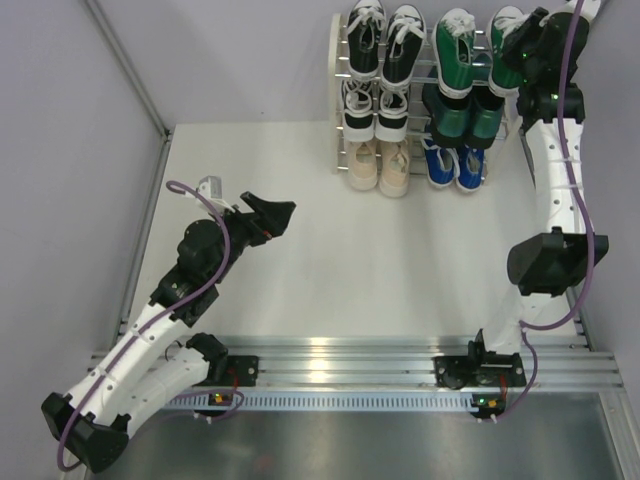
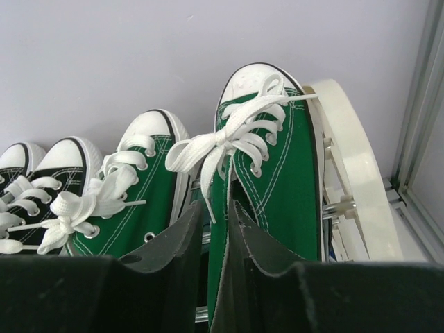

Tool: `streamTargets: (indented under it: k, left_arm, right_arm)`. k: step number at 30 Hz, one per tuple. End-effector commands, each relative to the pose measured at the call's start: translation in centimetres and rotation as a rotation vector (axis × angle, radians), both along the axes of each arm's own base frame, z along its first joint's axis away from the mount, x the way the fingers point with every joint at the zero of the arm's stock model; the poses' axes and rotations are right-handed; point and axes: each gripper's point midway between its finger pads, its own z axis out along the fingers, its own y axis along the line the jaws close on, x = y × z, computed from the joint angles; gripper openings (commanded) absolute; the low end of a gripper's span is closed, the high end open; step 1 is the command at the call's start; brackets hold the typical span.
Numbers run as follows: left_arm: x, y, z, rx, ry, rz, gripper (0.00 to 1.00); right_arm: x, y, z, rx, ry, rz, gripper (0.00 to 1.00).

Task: Place and organize the shoes onto the shoe shelf
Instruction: Place the shoe at the shoe shelf.

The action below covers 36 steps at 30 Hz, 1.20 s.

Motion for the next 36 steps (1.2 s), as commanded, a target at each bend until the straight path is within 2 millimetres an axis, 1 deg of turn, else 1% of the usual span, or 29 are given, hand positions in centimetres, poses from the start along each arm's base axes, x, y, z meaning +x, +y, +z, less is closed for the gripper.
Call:
streamTargets:
  k: [1, 3, 5, 6, 11, 12, 14, 16, 18, 19, 20, 21, 26, 29, 33, 35, 36]
  left_arm:
    - [-0.1, 0.3, 0.9, -0.018, -0.033, 0.010, 0.98]
    - [0.0, 0.4, 0.8, -0.018, -0.032, 0.011, 0.97]
    - [-0.1, 0.3, 0.8, -0.017, -0.033, 0.010, 0.97]
    - [-0.1, 0.3, 0.9, -0.016, -0.035, 0.010, 0.97]
    - [-0.1, 0.3, 0.8, -0.011, -0.036, 0.008, 0.97]
    - [-0.1, 0.3, 0.8, -0.011, -0.038, 0.008, 0.98]
    - [-0.1, 0.4, 0.7, -0.009, -0.037, 0.008, 0.98]
    - [-0.2, 0.4, 0.6, -0.009, -0.037, 0.009, 0.97]
    - [-0.2, 0.4, 0.4, -0.008, -0.036, 0.008, 0.97]
    - [-0.2, 0.4, 0.3, -0.009, -0.035, 0.008, 0.98]
    - [-0.1, 0.4, 0.4, -0.010, -0.036, 0.009, 0.98]
    - [-0.1, 0.4, 0.2, -0.010, -0.033, 0.008, 0.97]
    - [-0.2, 0.3, -0.1, -0.013, -0.029, 0.005, 0.97]
    - [-0.3, 0.4, -0.4, -0.018, -0.023, 0.009, 0.98]
    - [-0.4, 0.5, -0.6, -0.023, -0.021, 0.009, 0.97]
    - [-0.4, 0.5, -0.7, -0.023, -0.019, 0.012, 0.98]
    - [-0.4, 0.5, -0.7, -0.022, -0.019, 0.012, 0.98]
  right_arm:
    - [-2.9, 1.2, 6.0, -0.025, -0.128, 0.063, 0.23]
    - [-3.3, 1.1, 6.8, -0.035, -0.146, 0.069, 0.29]
    - [-3.9, 1.1, 7.8, -0.059, -0.167, 0.070, 0.32]
    - [-4.1, 1.1, 8.1, -0.063, -0.176, 0.070, 0.36]
    - [-5.9, 0.5, 10.4, -0.101, -0.224, 0.056, 0.43]
    - [-6.0, 0.2, 10.3, -0.105, -0.219, 0.047, 0.47]
    - [-6.5, -0.1, 10.3, -0.112, -0.212, 0.042, 0.50]
    - [-6.6, -0.4, 9.2, -0.114, -0.178, 0.039, 0.54]
    - [-6.2, -0.8, 6.9, -0.107, -0.112, 0.038, 0.56]
    - [-6.1, -0.9, 6.3, -0.093, -0.095, 0.039, 0.57]
    - [-5.8, -1.4, 4.9, -0.086, -0.062, 0.033, 0.57]
    - [-5.6, -1.0, 4.3, -0.082, -0.046, 0.061, 0.58]
    - [-4.8, -0.7, 0.1, -0.058, 0.068, 0.094, 0.59]
    - [-4.3, -0.5, -1.6, -0.049, 0.108, 0.108, 0.59]
    - [-3.7, -0.2, -2.7, -0.032, 0.131, 0.121, 0.60]
    - [-3.2, -0.3, -3.4, -0.025, 0.144, 0.118, 0.59]
    - [-2.9, -0.4, -3.7, -0.020, 0.152, 0.113, 0.54]
